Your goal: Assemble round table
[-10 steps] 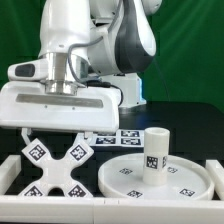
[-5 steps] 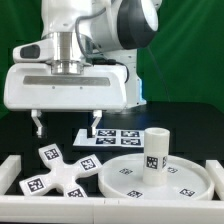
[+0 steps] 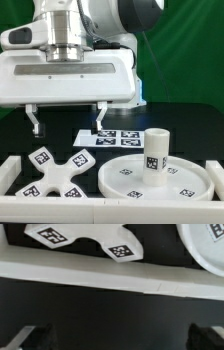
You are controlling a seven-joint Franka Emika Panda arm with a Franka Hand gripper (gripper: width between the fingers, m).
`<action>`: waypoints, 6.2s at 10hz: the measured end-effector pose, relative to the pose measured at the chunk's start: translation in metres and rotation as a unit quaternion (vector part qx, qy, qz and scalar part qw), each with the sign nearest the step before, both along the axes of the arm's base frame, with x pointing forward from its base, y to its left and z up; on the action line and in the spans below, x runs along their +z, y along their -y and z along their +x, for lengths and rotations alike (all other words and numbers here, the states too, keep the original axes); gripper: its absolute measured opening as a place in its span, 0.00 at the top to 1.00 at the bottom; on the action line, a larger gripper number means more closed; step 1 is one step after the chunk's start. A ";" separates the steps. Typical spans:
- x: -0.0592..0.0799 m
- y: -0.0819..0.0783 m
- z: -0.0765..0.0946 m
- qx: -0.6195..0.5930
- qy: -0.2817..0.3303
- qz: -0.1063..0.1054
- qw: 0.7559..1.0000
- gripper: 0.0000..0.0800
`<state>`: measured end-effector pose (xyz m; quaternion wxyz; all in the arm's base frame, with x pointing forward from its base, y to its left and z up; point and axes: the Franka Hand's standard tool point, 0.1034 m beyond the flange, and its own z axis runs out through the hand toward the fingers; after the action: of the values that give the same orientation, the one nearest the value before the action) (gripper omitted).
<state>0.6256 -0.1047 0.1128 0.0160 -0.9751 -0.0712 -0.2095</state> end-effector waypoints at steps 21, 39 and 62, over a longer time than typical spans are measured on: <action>-0.036 0.017 0.009 -0.045 -0.443 0.063 0.893 0.19; -0.070 0.029 0.014 -0.082 -0.410 0.041 0.907 0.19; -0.037 0.034 0.004 -0.086 -0.457 0.032 0.885 0.20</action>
Offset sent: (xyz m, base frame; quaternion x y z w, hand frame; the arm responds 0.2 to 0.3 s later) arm 0.0128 -0.0373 -0.0010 -0.0828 -0.1342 0.0752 0.9846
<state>0.6296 -0.1390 0.0759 0.0602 -0.9639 0.0351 0.2570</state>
